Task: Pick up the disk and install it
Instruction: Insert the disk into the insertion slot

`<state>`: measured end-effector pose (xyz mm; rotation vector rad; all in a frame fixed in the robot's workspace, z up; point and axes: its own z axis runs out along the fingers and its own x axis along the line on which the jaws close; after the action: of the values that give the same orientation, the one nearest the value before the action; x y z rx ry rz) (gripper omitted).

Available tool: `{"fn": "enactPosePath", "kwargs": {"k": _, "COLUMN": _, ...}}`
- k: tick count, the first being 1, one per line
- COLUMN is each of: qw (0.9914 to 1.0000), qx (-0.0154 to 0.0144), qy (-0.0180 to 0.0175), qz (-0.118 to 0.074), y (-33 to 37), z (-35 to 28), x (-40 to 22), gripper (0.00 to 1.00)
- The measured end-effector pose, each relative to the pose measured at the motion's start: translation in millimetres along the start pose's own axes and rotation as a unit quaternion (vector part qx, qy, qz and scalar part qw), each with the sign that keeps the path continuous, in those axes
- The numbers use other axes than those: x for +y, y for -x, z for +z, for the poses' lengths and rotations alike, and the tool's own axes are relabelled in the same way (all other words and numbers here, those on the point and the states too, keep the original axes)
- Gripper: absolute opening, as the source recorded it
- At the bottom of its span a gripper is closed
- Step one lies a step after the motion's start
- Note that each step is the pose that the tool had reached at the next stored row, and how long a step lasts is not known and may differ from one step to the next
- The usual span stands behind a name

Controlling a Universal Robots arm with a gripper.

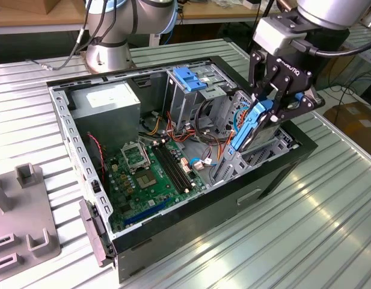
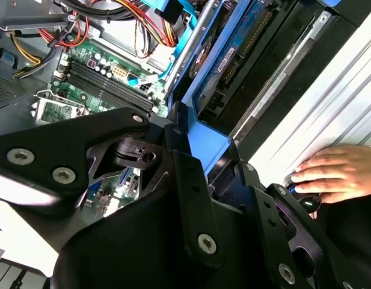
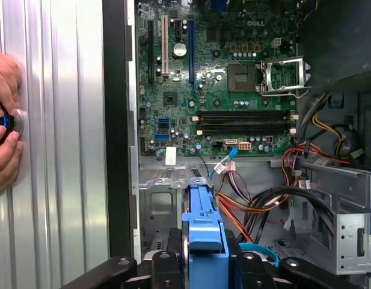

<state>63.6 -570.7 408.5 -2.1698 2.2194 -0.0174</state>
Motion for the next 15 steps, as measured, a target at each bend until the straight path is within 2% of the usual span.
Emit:
{"fn": "enactPosePath", "kwargs": {"k": 5, "qw": 1.00000, "qx": 0.0000, "qy": 0.0000, "qz": 0.000, "y": -0.2, "z": 10.1, "x": 0.3, "gripper": 0.37}}
{"fn": "enactPosePath", "kwargs": {"k": 8, "qw": 1.00000, "qx": 0.0000, "qy": 0.0000, "qz": 0.000, "y": -0.5, "z": 20.3, "x": 0.7, "gripper": 0.37}}
{"fn": "enactPosePath", "kwargs": {"k": 15, "qw": 1.00000, "qx": 0.0001, "qy": 0.0000, "qz": 0.000, "y": -0.7, "z": 31.8, "x": 1.1, "gripper": 0.37}}
